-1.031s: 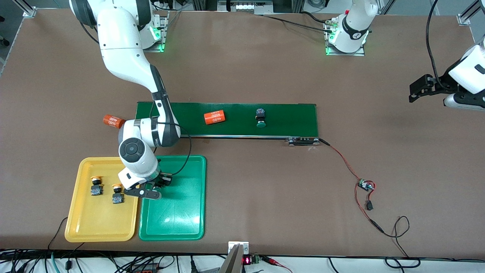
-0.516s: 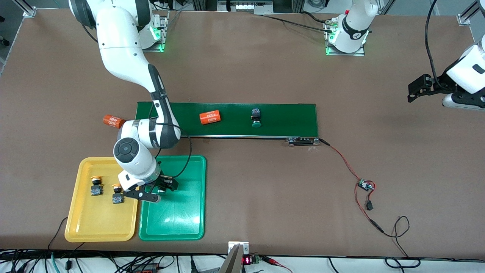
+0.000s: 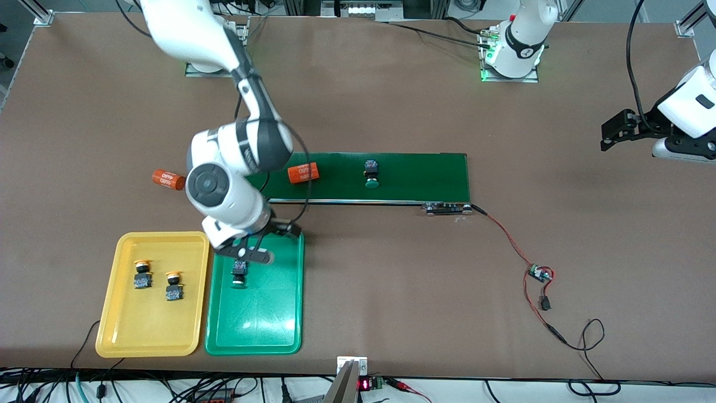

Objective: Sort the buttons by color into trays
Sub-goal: 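Move the right gripper over the second green-cap button on the conveyor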

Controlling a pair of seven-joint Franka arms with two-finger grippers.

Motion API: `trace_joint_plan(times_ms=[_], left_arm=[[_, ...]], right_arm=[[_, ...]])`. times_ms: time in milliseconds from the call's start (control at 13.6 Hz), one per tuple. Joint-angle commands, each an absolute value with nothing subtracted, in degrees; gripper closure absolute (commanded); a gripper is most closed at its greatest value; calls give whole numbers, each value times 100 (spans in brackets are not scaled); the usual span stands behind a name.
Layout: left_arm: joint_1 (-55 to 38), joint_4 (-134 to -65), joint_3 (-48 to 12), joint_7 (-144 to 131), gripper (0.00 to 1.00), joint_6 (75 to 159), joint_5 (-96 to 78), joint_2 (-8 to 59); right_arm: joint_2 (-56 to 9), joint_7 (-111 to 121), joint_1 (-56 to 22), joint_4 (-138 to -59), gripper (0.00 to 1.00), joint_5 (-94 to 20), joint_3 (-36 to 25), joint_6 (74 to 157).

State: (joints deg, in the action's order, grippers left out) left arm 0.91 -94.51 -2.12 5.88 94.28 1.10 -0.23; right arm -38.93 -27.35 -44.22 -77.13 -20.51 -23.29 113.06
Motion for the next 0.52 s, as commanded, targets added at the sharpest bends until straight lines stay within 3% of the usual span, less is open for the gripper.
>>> trace_joint_plan(times_ms=[0,442], left_arm=[[105,-9360,-202,659,0,9422,-26,18],[105,-9360,-202,642,0,9448,-26,18]], right_arm=[[-3358,-3066,-4921,-8568,0,-2074,-2400,11347],[-3366,-4445,-5906,-8903,0,-2048,-2549,11496]])
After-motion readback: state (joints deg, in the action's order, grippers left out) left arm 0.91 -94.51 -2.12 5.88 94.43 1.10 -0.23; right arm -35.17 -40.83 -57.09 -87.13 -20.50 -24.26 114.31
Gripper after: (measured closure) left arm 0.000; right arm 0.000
